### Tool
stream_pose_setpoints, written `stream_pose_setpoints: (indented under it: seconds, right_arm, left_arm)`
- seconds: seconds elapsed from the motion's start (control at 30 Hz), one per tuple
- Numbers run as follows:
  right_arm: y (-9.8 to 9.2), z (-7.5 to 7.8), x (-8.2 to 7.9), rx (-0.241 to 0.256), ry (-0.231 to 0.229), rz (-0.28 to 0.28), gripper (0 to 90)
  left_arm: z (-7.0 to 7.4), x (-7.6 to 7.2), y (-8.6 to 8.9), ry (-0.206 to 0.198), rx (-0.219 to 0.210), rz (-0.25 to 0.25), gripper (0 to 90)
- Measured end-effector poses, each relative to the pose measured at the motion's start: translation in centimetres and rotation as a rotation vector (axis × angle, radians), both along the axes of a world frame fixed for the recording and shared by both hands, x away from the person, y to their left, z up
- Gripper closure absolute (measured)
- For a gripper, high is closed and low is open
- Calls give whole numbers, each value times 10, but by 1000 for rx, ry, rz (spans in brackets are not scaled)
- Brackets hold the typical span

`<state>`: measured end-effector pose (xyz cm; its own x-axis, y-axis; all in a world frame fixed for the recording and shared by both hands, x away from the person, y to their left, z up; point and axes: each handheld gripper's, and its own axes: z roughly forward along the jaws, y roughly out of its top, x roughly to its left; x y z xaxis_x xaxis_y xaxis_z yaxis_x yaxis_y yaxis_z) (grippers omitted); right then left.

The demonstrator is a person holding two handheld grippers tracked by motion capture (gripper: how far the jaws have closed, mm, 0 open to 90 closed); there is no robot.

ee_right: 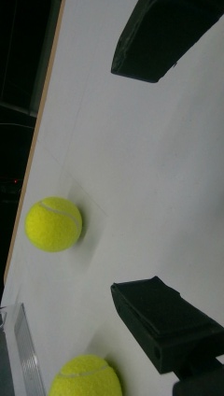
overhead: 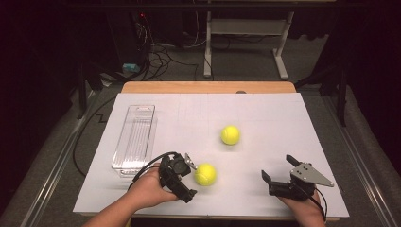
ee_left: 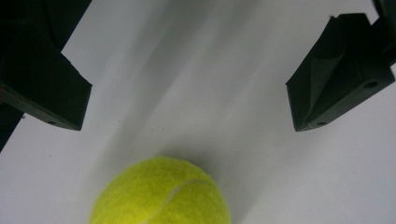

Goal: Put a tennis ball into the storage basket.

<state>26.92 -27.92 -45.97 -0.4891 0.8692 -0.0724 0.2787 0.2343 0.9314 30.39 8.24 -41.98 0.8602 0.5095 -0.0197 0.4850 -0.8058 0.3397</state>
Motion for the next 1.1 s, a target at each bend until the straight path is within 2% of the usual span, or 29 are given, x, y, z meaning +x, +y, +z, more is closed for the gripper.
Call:
stream_pose_setpoints:
  seconds: [0.23, 0.6, 0.9, 1.03, 1.1]
  right_arm:
    - [0, 0, 0, -3, -1, 3, 0]
    - [0, 0, 0, 0, 0, 3, 0]
    - [-1, 0, 0, 2, -3, 4, 0]
    - [-1, 0, 0, 3, -3, 3, 0]
    - [-1, 0, 0, 1, -3, 4, 0]
  left_arm:
    - [3, 5, -12, 12, 8, -21, 5]
    - [6, 20, -30, 67, -3, -25, 5]
    - [-1, 29, -48, 100, 7, -32, 6]
    - [-5, 31, -52, 106, 30, -33, 46]
    - [-6, 31, -53, 104, 28, -35, 85]
